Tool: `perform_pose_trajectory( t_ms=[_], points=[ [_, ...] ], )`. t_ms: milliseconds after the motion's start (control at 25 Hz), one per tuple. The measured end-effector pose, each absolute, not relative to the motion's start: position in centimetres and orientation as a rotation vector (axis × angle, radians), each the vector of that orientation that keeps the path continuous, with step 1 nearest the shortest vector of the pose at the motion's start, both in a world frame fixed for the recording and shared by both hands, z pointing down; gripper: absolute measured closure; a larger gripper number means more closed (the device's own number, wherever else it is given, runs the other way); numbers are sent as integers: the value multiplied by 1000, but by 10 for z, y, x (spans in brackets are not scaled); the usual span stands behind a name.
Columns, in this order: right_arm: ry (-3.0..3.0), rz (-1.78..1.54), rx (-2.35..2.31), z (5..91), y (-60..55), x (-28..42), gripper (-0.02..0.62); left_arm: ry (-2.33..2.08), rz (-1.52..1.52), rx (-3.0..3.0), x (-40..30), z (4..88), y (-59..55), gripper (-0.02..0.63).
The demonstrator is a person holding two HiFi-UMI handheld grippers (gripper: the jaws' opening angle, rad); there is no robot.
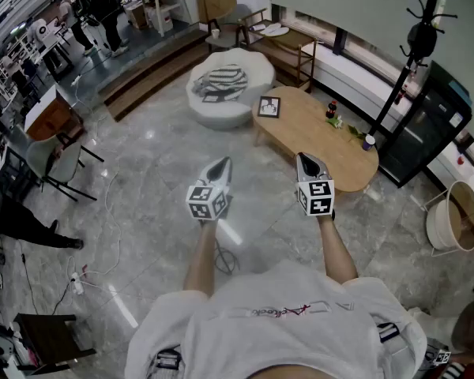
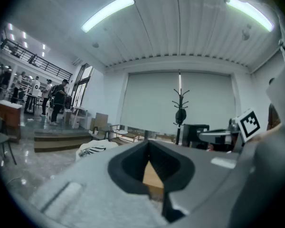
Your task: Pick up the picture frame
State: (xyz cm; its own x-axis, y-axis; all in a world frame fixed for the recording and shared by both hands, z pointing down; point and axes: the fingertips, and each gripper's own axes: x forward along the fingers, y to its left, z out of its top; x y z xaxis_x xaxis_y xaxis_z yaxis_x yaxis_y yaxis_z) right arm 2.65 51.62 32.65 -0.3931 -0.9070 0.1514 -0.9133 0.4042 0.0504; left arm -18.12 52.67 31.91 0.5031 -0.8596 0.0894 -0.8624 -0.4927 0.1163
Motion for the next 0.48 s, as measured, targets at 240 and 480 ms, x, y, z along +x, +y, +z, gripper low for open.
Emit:
perform_pose_trajectory(
  t_ms=[240, 480],
  points=[
    [-2493, 68, 1622, 331, 519, 27, 589, -1495, 38, 2598, -176, 321, 526, 606],
    [-2482, 65, 1632, 332, 518, 36, 589, -1492, 37, 2600, -167, 321, 523, 606]
  ],
)
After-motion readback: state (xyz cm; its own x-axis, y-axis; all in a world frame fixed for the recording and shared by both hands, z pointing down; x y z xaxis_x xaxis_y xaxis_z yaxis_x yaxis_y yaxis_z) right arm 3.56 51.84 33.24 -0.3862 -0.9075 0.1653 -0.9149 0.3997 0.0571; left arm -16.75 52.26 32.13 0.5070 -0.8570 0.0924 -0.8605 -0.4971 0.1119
